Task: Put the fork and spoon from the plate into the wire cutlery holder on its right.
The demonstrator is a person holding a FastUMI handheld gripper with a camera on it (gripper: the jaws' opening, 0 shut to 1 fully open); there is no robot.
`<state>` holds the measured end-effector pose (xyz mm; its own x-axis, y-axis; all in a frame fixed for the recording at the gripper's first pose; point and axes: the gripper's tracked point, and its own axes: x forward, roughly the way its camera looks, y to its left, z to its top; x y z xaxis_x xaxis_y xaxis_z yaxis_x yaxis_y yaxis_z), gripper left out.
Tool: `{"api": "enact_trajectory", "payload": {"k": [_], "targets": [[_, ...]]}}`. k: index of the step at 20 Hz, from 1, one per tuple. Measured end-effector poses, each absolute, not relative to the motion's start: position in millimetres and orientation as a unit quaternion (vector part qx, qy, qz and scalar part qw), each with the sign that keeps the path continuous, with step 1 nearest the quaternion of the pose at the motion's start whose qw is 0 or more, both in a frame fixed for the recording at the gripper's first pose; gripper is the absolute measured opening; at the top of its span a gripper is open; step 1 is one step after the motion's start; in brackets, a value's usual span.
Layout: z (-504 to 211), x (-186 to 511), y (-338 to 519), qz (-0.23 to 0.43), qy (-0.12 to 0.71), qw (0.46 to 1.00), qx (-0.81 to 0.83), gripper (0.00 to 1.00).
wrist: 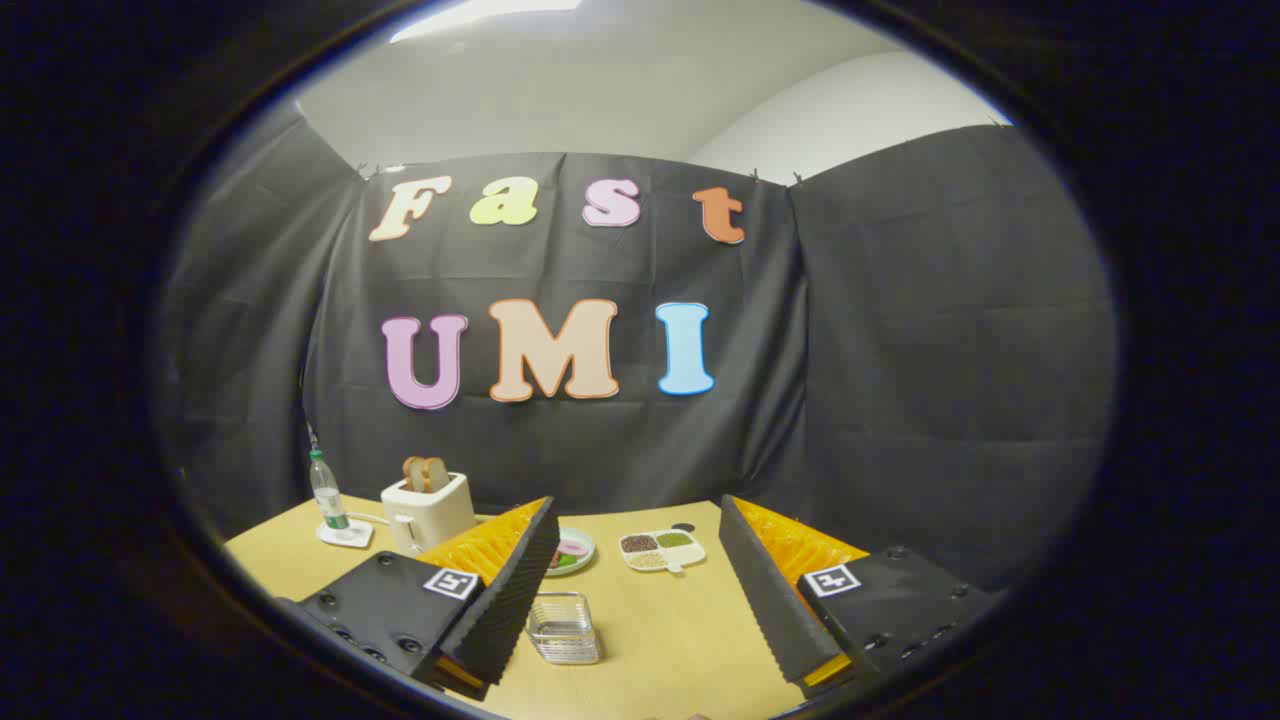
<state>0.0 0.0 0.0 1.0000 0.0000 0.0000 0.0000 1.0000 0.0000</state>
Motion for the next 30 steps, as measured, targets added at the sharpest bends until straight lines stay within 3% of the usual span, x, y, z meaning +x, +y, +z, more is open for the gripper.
{"api": "enact_trajectory", "payload": {"k": [19,30], "targets": [[-16.5,-9.5,37.8,0.046,0.025,0.999,-0.012,1.00],[-132.5,-24.8,129.5,0.145,0.141,0.979,-0.034,1.00]]}}
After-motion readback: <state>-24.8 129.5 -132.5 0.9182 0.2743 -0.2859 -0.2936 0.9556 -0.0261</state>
